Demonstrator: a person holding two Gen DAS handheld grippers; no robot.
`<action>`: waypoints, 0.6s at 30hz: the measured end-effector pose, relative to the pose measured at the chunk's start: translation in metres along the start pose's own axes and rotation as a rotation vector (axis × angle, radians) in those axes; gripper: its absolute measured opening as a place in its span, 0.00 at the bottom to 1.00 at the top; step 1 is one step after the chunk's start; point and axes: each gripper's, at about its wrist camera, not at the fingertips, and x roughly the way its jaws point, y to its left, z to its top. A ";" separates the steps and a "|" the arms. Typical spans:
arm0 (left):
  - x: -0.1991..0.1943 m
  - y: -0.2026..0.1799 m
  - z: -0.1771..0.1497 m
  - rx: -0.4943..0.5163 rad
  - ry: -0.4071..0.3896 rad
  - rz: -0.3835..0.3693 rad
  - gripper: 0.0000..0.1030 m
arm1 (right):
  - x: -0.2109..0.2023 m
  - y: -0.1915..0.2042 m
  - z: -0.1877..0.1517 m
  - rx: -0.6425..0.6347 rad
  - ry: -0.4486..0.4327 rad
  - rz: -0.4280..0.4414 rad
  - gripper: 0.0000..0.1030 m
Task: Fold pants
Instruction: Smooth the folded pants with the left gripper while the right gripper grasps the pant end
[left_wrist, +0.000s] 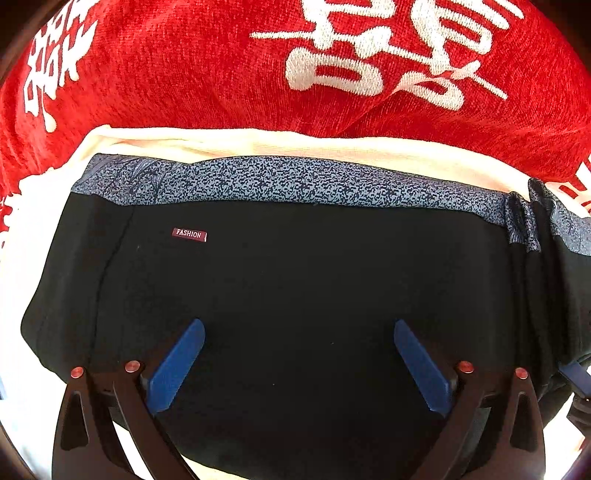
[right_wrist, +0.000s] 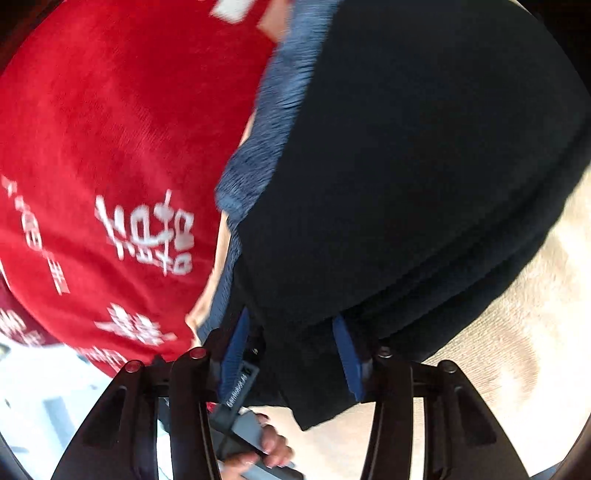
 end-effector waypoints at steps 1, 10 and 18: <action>-0.001 0.000 0.000 0.002 0.000 0.001 1.00 | 0.000 -0.002 0.003 0.014 -0.010 0.001 0.39; -0.002 -0.002 0.004 0.004 0.011 0.008 1.00 | -0.021 0.062 -0.005 -0.279 0.029 -0.074 0.06; 0.000 -0.004 0.002 0.010 0.008 0.013 1.00 | 0.024 0.001 -0.016 -0.126 0.089 -0.089 0.06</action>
